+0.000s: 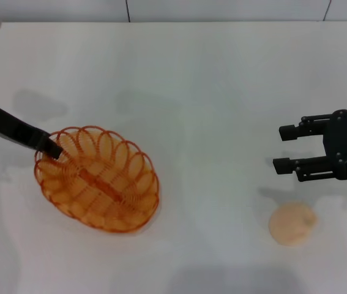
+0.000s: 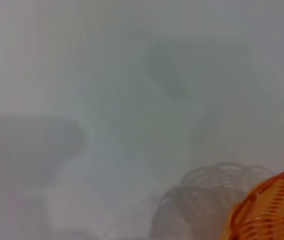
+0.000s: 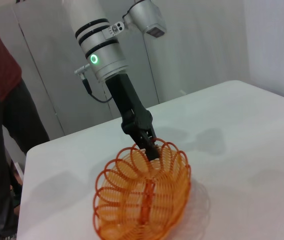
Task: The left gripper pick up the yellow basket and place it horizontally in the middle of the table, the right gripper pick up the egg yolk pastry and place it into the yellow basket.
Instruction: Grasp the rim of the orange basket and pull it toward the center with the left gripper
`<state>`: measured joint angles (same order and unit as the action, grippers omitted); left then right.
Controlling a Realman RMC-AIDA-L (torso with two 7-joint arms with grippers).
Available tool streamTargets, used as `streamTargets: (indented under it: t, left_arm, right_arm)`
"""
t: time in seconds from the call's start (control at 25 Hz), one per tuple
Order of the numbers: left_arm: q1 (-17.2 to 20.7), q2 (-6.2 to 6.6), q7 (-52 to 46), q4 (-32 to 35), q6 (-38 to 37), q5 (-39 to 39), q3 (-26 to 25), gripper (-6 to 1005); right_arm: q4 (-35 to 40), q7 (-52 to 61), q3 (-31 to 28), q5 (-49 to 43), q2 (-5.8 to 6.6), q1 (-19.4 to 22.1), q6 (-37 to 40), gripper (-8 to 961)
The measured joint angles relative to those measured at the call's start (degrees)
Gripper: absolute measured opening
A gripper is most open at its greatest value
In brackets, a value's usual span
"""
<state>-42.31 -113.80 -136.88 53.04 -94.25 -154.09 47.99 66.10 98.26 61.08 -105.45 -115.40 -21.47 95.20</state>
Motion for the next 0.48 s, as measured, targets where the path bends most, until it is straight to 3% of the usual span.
streamTargets:
  t: [0.48]
  left_arm:
    - [1.24, -0.57, -11.04, 3.04, -1.32, 9.30, -1.33, 86]
  right_arm:
    - [0.01, 0.00, -0.26, 0.08, 0.15, 0.02, 0.37, 691]
